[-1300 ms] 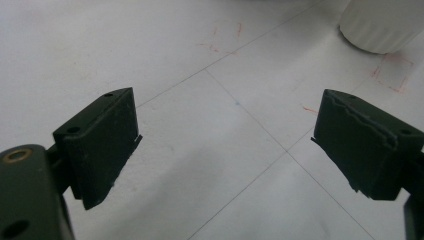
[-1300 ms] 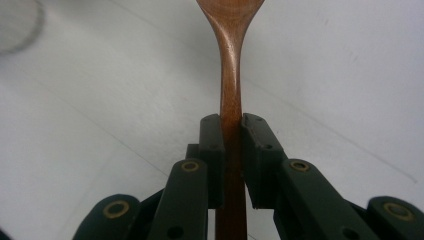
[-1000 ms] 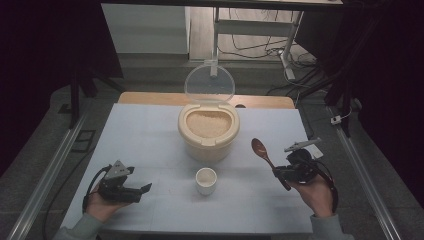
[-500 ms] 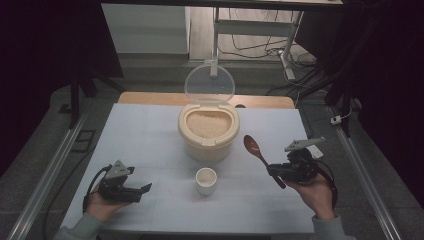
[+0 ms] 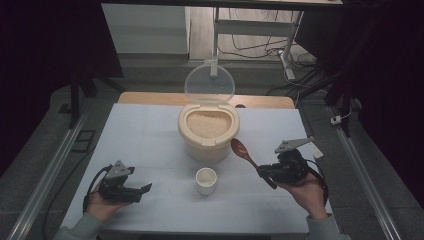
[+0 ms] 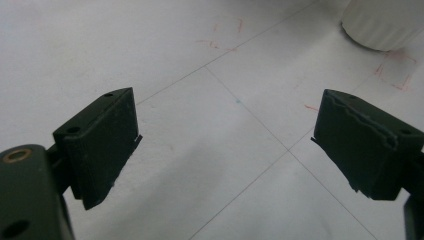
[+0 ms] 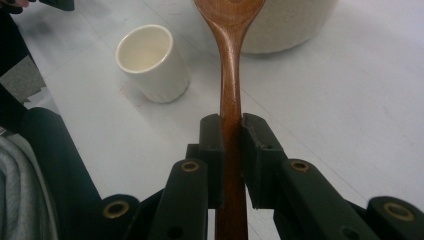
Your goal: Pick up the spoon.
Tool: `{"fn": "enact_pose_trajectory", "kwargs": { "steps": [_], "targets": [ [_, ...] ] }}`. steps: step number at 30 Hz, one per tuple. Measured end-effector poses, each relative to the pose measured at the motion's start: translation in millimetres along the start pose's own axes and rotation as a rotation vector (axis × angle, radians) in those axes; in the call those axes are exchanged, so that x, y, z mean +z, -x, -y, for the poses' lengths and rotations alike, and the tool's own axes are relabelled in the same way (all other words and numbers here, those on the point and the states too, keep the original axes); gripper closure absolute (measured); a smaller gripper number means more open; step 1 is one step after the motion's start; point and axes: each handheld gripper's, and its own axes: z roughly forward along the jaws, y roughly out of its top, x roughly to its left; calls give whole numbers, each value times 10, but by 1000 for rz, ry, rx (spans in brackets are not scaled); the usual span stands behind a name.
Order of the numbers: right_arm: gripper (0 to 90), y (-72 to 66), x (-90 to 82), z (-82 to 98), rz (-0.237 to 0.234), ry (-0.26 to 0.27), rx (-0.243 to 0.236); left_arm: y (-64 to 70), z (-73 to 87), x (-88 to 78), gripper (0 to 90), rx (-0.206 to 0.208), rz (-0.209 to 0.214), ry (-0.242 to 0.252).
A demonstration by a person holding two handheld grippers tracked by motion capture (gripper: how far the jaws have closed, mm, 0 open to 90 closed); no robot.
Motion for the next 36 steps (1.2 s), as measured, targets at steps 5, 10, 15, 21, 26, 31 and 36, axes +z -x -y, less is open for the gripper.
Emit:
{"fn": "enact_pose_trajectory", "kwargs": {
  "steps": [5, 10, 15, 21, 26, 31, 36],
  "targets": [
    [795, -54, 46, -47, -12, -2, -30, 0, -1, 5, 108, -2, 0, -2],
    [795, -121, 116, -123, -40, -4, -70, 8, -4, 5, 109, 0, 5, -2],
    [796, -191, 209, -228, -64, -23, -117, 3, -13, -7, 109, -1, 9, 4],
    [796, -249, 340, -382, -90, -38, -159, 8, -11, -11, 108, 3, 10, 3],
    [795, -298, 428, -464, -105, -47, -189, 2, -9, -3, 109, 0, 11, 1],
    [795, -393, 554, -548, -132, -62, -234, 8, -9, -4, 109, 3, 13, -1],
    [795, -480, 662, -590, -154, -74, -267, 6, -8, -4, 111, 4, 14, -2]
  ]
}}
